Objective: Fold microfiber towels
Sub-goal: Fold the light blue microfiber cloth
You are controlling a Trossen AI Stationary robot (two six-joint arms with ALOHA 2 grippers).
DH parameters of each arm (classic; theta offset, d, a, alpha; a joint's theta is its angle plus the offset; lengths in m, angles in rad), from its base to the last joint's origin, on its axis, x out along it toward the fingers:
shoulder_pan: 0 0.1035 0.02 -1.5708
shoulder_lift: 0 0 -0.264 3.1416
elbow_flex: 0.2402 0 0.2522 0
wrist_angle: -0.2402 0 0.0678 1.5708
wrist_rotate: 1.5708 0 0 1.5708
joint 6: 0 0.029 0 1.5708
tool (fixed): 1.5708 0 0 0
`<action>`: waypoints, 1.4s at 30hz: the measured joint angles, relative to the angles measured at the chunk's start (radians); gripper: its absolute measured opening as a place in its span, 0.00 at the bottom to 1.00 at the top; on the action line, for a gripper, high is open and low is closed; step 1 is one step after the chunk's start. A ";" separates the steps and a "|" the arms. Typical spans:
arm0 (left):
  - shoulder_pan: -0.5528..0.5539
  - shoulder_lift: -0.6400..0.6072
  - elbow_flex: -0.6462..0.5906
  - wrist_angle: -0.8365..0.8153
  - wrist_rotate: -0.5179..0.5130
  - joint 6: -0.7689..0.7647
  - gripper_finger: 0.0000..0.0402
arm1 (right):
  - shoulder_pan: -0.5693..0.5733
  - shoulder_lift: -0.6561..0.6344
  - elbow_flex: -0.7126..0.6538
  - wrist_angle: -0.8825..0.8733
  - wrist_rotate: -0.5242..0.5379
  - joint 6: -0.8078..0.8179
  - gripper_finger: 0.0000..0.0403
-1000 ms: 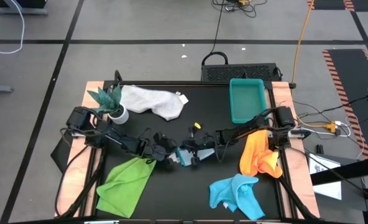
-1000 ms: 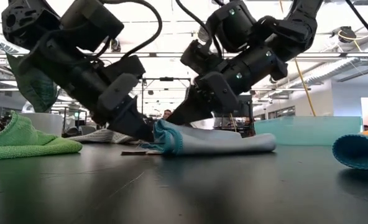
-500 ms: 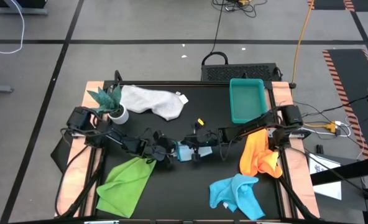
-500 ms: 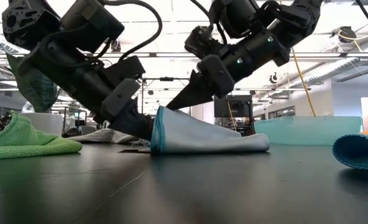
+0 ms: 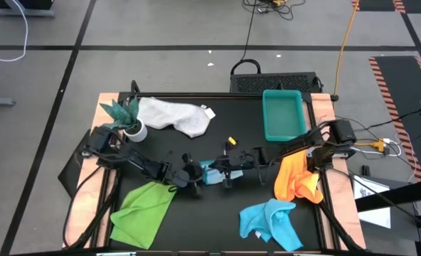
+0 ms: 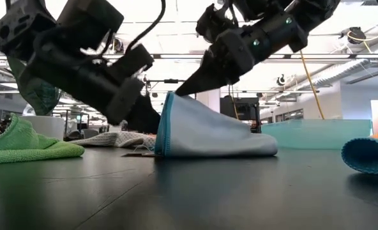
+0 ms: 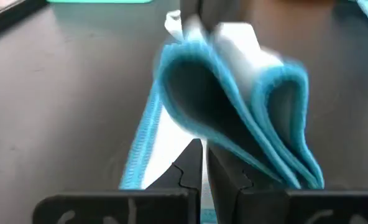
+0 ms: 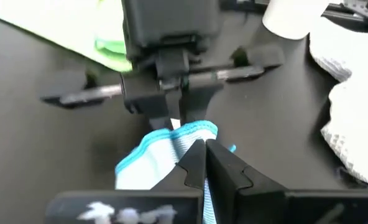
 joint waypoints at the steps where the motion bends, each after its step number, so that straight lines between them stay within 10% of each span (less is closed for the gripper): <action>1: 0.000 0.020 -0.001 0.021 0.001 0.011 0.06 | 0.003 -0.009 0.000 -0.011 0.003 0.012 0.00; 17: 0.001 0.132 0.004 0.263 0.133 0.145 0.06 | 0.032 0.009 -0.009 -0.048 0.017 0.065 0.03; 32: 0.001 0.132 0.004 0.252 0.133 0.136 0.06 | -0.010 -0.023 -0.011 -0.056 -0.167 -0.086 0.38; 42: 0.001 0.131 0.004 0.257 0.133 0.134 0.06 | -0.035 0.127 -0.011 0.121 -0.168 -0.132 0.34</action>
